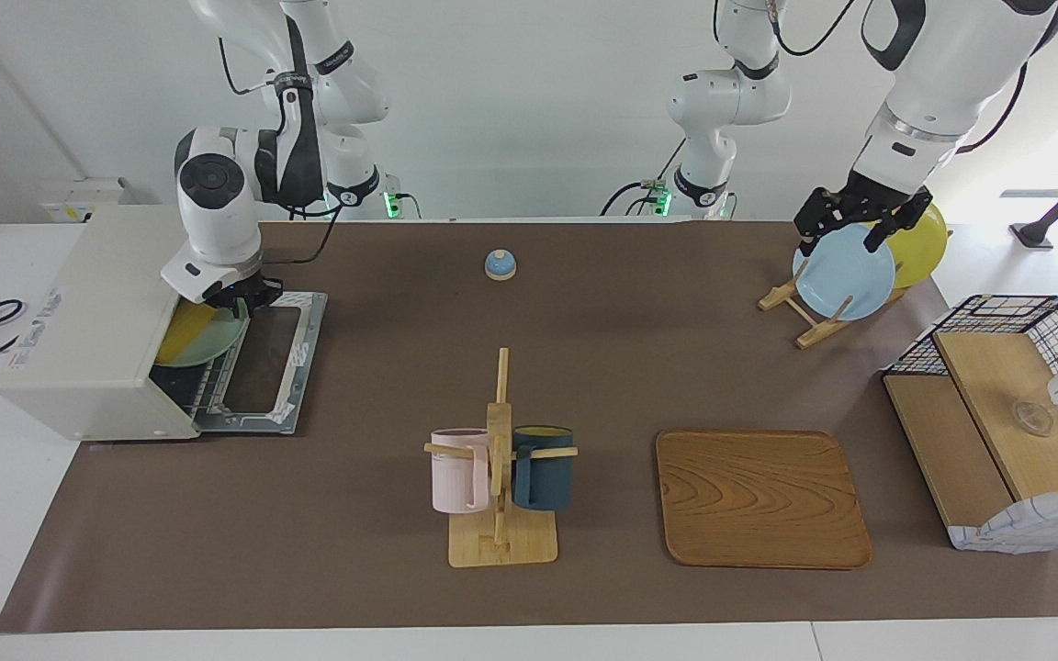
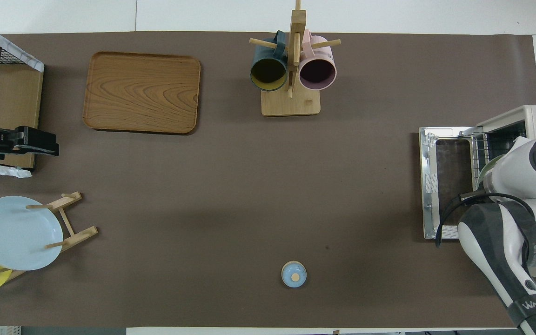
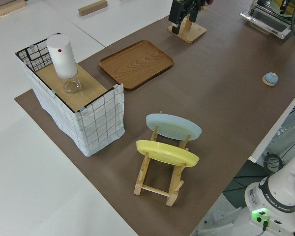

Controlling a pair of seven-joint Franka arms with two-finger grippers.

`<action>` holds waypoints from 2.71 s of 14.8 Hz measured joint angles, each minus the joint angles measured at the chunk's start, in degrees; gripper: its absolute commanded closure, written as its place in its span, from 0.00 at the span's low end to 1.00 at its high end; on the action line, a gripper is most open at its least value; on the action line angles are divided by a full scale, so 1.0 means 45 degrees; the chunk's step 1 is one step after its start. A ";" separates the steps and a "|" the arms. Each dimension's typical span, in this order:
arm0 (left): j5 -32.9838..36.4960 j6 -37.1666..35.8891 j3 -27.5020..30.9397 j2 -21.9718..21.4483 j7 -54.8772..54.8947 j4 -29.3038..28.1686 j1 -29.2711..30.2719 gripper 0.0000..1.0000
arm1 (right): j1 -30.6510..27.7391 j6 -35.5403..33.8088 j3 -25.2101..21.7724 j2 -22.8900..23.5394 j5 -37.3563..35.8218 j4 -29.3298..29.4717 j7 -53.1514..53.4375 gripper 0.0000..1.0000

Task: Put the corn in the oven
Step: 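Slide the plate into the oven with the right gripper, then release the plate and draw the right gripper out of the oven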

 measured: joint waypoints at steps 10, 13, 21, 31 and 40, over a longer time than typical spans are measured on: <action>0.0000 -0.0004 0.0000 -0.0001 0.0000 0.0000 0.0000 0.00 | 0.1530 0.0063 0.0162 -0.0001 0.1108 0.0431 0.0725 0.95; 0.0000 -0.0006 0.0000 -0.0001 0.0000 0.0000 0.0000 0.00 | 0.2874 0.0066 0.0195 0.0013 0.1153 0.0279 0.2629 1.00; 0.0000 -0.0011 0.0000 -0.0001 0.0000 0.0000 0.0000 0.00 | 0.3454 0.2624 0.0137 0.0666 0.1156 -0.1681 0.4526 1.00; 0.0000 -0.0013 0.0000 -0.0002 0.0000 0.0000 0.0000 0.00 | 0.2401 0.3321 0.0118 0.0412 0.1156 -0.2616 0.4189 1.00; 0.0000 -0.0016 0.0001 -0.0002 0.0000 0.0000 0.0000 0.00 | 0.2379 0.3009 0.0118 0.0306 0.0908 -0.2735 0.4177 0.98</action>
